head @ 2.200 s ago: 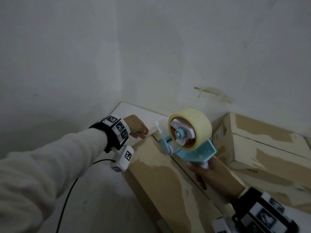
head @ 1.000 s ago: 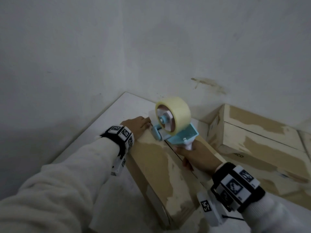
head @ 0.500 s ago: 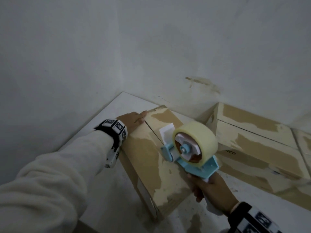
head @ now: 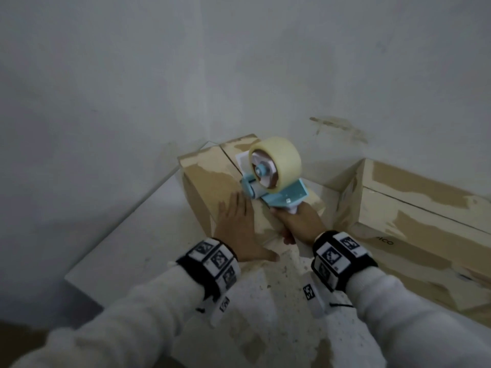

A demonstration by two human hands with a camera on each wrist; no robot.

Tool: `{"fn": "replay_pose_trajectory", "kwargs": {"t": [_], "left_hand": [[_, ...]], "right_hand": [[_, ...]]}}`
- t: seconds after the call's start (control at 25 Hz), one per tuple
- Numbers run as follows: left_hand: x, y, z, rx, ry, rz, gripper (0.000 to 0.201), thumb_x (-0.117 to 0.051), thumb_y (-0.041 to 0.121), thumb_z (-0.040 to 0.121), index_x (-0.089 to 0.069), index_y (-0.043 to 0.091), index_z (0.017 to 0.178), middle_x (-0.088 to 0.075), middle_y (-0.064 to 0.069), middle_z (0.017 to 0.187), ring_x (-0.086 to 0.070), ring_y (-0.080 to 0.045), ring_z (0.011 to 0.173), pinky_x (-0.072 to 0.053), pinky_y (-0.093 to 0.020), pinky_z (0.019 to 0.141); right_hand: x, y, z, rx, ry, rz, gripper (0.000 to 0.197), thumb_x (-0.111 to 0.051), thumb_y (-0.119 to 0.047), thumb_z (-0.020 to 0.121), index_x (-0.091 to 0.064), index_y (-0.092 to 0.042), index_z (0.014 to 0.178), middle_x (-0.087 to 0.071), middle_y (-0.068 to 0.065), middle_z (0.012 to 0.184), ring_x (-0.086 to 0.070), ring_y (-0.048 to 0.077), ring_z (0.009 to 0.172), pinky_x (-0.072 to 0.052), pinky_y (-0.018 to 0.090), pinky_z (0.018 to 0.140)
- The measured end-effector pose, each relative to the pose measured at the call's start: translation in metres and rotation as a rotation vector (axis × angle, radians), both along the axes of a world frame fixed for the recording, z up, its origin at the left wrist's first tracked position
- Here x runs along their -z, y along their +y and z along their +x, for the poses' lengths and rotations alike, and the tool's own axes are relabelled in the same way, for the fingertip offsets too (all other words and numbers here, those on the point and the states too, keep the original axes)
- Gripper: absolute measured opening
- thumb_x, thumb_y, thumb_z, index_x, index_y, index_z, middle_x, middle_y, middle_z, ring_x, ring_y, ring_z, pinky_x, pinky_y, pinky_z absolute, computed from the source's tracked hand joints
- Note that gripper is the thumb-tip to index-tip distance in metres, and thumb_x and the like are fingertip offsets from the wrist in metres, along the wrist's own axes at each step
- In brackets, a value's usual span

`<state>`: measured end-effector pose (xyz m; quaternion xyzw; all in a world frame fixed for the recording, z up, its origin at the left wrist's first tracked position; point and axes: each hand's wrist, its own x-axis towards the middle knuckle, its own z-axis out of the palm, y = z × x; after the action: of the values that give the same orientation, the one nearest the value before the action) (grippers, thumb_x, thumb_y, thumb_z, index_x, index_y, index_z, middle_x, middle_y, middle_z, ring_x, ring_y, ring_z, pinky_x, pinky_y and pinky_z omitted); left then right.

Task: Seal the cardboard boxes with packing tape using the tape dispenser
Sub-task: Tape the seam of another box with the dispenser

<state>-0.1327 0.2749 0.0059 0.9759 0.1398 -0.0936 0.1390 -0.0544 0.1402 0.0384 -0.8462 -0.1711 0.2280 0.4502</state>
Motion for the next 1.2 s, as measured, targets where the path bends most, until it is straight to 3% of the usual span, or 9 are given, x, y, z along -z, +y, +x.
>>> {"fn": "replay_pose_trajectory", "kwargs": {"t": [0.16,0.44,0.52,0.64,0.76,0.88,1.04,1.2], "left_hand": [[0.009,-0.011,0.003,-0.109,-0.057,0.080,0.124,-0.047,0.081,0.066,0.011,0.009,0.149,0.010,-0.013,0.158,0.009,-0.029,0.146,0.001,-0.053,0.117],[0.009,-0.012,0.003,-0.134,-0.081,0.075,0.122,-0.048,0.081,0.065,0.003,0.010,0.150,0.003,-0.013,0.159,0.006,-0.030,0.147,0.000,-0.053,0.118],[0.005,-0.013,0.001,-0.142,-0.074,0.081,0.122,-0.048,0.080,0.066,0.004,0.007,0.149,0.005,-0.014,0.159,0.006,-0.031,0.147,-0.001,-0.052,0.118],[0.004,-0.019,-0.001,-0.130,-0.059,0.115,0.118,-0.051,0.076,0.069,0.007,0.012,0.149,0.011,-0.014,0.158,0.009,-0.034,0.146,0.000,-0.053,0.118],[-0.003,-0.016,0.007,-0.003,-0.068,0.111,0.112,-0.057,0.067,0.071,0.008,0.022,0.150,0.016,-0.006,0.158,0.012,-0.033,0.146,-0.003,-0.054,0.116],[-0.013,-0.006,0.023,0.281,-0.033,0.243,0.108,-0.058,0.066,0.071,0.002,0.025,0.151,0.009,-0.002,0.159,0.013,-0.028,0.146,0.002,-0.054,0.116],[-0.009,-0.004,0.035,0.448,-0.003,0.279,0.091,-0.053,0.058,0.079,-0.007,0.028,0.151,0.001,0.001,0.160,0.009,-0.023,0.146,0.009,-0.051,0.117],[-0.008,0.000,0.038,0.447,0.006,0.181,0.088,-0.056,0.055,0.080,-0.009,0.028,0.150,-0.003,0.001,0.160,0.001,-0.019,0.146,0.005,-0.046,0.118]], "right_hand": [[-0.001,-0.001,-0.005,0.057,0.034,0.030,0.019,-0.063,-0.033,0.084,-0.056,-0.019,0.073,-0.051,0.005,0.049,-0.045,0.017,0.036,-0.039,0.023,0.039],[-0.010,-0.044,-0.025,0.010,0.044,-0.050,0.017,-0.062,-0.030,0.086,-0.058,-0.014,0.082,-0.054,0.009,0.053,-0.049,0.014,0.039,-0.043,0.022,0.042],[-0.010,-0.063,-0.037,0.021,0.053,-0.026,0.013,-0.060,-0.023,0.088,-0.057,-0.012,0.080,-0.051,0.007,0.051,-0.046,0.009,0.034,-0.041,0.018,0.038],[-0.006,-0.082,-0.051,0.064,0.108,0.082,0.011,-0.062,-0.018,0.087,-0.058,-0.009,0.090,-0.051,0.006,0.047,-0.048,0.013,0.036,-0.044,0.023,0.041],[-0.004,-0.088,-0.048,0.030,0.129,0.077,0.018,-0.064,-0.023,0.086,-0.059,-0.010,0.097,-0.063,0.006,0.054,-0.060,0.019,0.046,-0.049,0.028,0.047],[-0.007,-0.086,-0.040,0.020,0.075,0.038,0.012,-0.068,-0.010,0.080,-0.061,-0.007,0.089,-0.065,0.009,0.071,-0.062,0.020,0.061,-0.052,0.031,0.056],[-0.010,-0.075,-0.038,0.108,0.166,0.029,0.012,-0.057,0.006,0.078,-0.052,-0.002,0.071,-0.052,0.013,0.060,-0.049,0.017,0.043,-0.041,0.028,0.046],[-0.014,-0.070,-0.038,0.117,0.127,0.080,0.015,-0.065,-0.004,0.080,-0.051,-0.004,0.073,-0.044,0.008,0.045,-0.039,0.012,0.029,-0.036,0.022,0.037]]}}
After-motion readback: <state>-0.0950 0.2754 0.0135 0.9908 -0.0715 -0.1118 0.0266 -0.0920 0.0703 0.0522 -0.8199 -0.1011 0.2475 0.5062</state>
